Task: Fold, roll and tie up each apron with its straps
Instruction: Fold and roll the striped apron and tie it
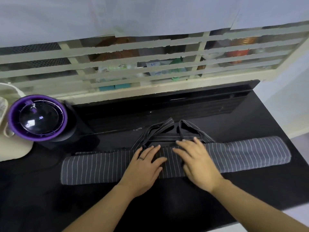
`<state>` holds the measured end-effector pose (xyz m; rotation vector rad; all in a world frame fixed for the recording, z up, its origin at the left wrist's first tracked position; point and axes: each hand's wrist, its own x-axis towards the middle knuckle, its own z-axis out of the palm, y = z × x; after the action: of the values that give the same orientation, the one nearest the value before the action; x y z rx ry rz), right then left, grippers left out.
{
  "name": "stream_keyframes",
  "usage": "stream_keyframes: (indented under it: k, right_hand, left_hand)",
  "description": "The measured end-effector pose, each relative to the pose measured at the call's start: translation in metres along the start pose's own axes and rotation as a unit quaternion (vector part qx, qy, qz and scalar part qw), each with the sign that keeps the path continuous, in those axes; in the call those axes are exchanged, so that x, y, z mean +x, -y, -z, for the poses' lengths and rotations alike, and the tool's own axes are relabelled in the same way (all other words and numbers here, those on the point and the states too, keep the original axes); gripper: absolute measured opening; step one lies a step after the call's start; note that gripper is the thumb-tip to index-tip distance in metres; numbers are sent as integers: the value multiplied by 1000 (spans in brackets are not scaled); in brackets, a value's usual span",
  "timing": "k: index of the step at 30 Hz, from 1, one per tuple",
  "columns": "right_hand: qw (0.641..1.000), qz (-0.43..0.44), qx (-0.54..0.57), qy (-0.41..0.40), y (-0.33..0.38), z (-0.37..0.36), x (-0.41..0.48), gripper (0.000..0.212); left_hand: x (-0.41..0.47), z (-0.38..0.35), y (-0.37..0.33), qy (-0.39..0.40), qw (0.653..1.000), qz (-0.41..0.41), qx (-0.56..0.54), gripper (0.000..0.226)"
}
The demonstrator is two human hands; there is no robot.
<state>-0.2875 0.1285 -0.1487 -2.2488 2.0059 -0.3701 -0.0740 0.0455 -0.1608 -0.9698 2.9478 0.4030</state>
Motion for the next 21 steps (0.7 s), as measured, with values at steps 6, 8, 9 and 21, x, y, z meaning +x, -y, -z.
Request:
stream_keyframes:
  k: [6,8,9,21]
  right_hand:
    - [992,-93,76,22,0,-20,4,56]
    - [990,-119,76,-3,-5,-17,9,53]
    - [990,-119,71,-17,-7,-17,10,47]
    - [987,-118,73,-76,-17,-34,15,27]
  left_hand:
    - [21,19,18,10,996,86,-37,36]
    - [27,21,19,4,997,74,-24,27]
    - [30,21,19,0,998,66,-17,26]
    - [28,2,15,-175,982,-18,66,20]
